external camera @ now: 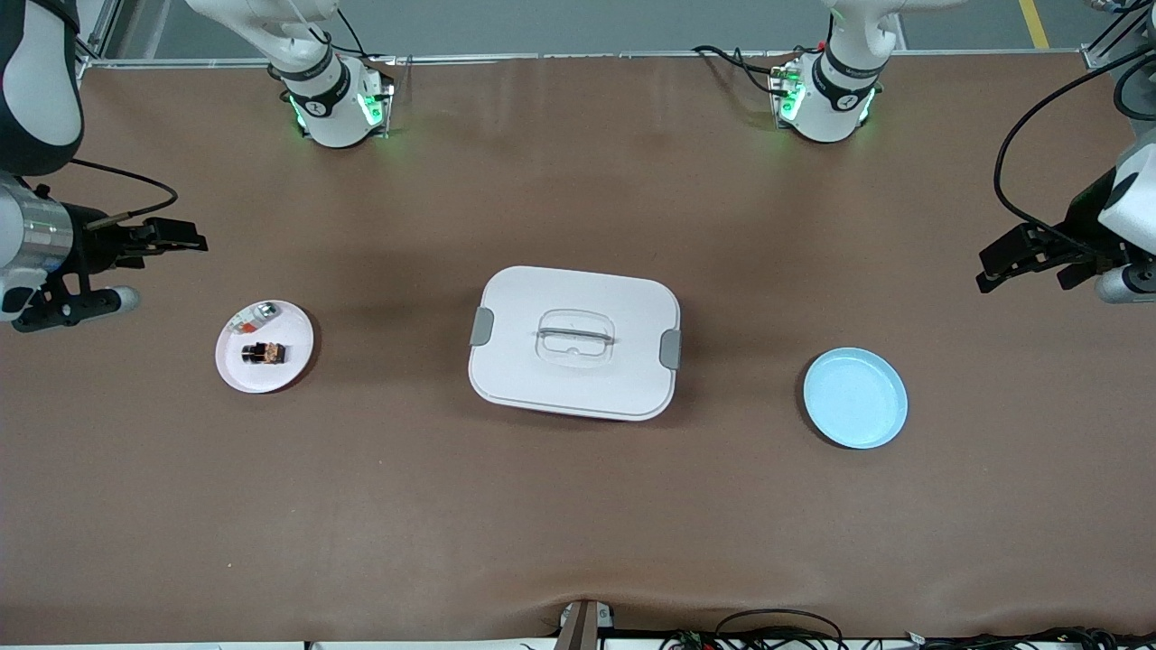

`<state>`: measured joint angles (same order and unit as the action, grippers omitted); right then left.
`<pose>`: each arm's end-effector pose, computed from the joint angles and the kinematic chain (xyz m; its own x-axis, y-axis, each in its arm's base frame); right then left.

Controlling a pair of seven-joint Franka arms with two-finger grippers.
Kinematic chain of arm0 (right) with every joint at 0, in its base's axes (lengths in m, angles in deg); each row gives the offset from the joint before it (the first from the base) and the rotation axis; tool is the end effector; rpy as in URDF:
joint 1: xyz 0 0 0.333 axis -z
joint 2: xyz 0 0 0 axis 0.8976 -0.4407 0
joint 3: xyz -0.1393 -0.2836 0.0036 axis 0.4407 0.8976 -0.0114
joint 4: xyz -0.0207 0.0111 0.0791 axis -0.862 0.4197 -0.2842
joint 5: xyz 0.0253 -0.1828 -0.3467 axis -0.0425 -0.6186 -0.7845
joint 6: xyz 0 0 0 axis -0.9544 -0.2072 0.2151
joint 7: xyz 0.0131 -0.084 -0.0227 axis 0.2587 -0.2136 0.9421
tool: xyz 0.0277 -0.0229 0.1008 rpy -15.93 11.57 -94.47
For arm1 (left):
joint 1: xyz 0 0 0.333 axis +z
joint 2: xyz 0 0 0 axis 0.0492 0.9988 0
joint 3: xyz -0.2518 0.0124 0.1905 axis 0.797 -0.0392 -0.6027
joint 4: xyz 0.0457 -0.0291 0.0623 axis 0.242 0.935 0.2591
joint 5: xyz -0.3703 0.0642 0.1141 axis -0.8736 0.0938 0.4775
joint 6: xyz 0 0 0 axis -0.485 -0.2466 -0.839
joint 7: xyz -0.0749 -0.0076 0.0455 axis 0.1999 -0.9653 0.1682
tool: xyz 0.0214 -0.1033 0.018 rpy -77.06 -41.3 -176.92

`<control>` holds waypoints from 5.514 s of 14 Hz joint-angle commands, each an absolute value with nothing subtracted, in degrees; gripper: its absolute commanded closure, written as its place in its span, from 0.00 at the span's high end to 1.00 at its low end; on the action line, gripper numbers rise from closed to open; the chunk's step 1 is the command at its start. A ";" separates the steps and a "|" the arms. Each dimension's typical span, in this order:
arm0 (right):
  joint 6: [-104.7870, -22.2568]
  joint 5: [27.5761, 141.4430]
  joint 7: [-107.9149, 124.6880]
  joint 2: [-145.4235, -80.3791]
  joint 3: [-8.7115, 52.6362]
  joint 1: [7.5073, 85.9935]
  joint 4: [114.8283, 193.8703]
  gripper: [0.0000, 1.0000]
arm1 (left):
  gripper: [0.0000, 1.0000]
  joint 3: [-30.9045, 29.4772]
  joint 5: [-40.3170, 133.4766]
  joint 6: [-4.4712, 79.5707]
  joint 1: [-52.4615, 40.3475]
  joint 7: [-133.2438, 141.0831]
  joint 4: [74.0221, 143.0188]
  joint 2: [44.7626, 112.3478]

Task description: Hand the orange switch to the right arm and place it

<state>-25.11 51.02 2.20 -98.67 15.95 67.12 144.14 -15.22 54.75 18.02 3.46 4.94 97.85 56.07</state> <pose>0.5681 -0.0197 0.5295 0.9267 0.1643 -0.3380 0.1272 -0.9834 -0.1293 0.5831 -0.0318 0.6147 0.9949 0.0432 0.0915 0.0410 -0.9988 0.0266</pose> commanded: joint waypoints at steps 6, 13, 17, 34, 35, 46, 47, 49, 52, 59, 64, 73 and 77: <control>-23.58 48.64 13.68 -99.37 15.55 69.12 138.92 1.00 | 1.00 -15.00 56.01 17.15 3.52 5.80 97.49 56.10; -23.49 48.36 9.11 -101.04 15.11 71.05 134.34 1.00 | 1.00 -15.00 56.01 17.15 3.52 6.15 97.40 56.10; -21.30 47.93 8.67 -99.72 14.93 70.79 133.81 1.00 | 1.00 -15.00 55.66 17.15 3.34 6.24 97.31 55.92; -20.32 49.07 11.40 -96.56 15.11 71.67 134.34 1.00 | 1.00 -15.00 55.22 17.15 3.34 6.33 97.31 56.01; -20.06 49.24 11.40 -96.38 14.85 71.32 134.34 1.00 | 1.00 -15.00 55.22 17.15 3.34 6.33 97.31 56.01; -25.58 49.33 11.48 -88.48 15.02 67.28 143.38 1.00 | 1.00 -15.00 55.13 17.15 3.26 6.33 97.31 56.01; -26.21 49.33 11.48 -87.86 15.02 67.28 143.92 1.00 | 1.00 -15.00 55.13 17.15 3.17 6.33 97.31 56.01; -26.47 49.25 11.48 -87.59 15.02 67.19 143.92 1.00 | 1.00 -15.00 55.13 17.15 3.26 6.33 97.31 56.01; -26.65 49.25 11.48 -87.59 15.28 67.54 143.92 1.00 | 1.00 -15.00 55.13 16.98 3.26 6.24 97.31 56.01; -27.70 49.42 13.59 -86.28 15.46 67.80 144.45 1.00 | 1.00 -15.00 55.92 10.91 3.17 6.33 96.79 56.10; -33.67 52.06 13.60 -80.66 15.46 69.56 152.43 1.00 | 1.00 -15.00 56.01 10.91 3.17 6.41 96.79 56.10; -33.77 51.71 17.90 -80.12 15.02 69.21 153.06 1.00 | 1.00 -15.00 55.66 10.91 3.17 6.50 96.79 56.10; -33.68 50.66 17.73 -80.03 14.93 68.07 153.06 1.00 | 1.00 -15.00 55.66 10.91 3.17 6.50 96.79 56.10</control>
<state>-33.13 51.11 16.54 -81.48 15.22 68.78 151.58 -15.06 54.75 12.09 3.21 5.15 97.62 56.17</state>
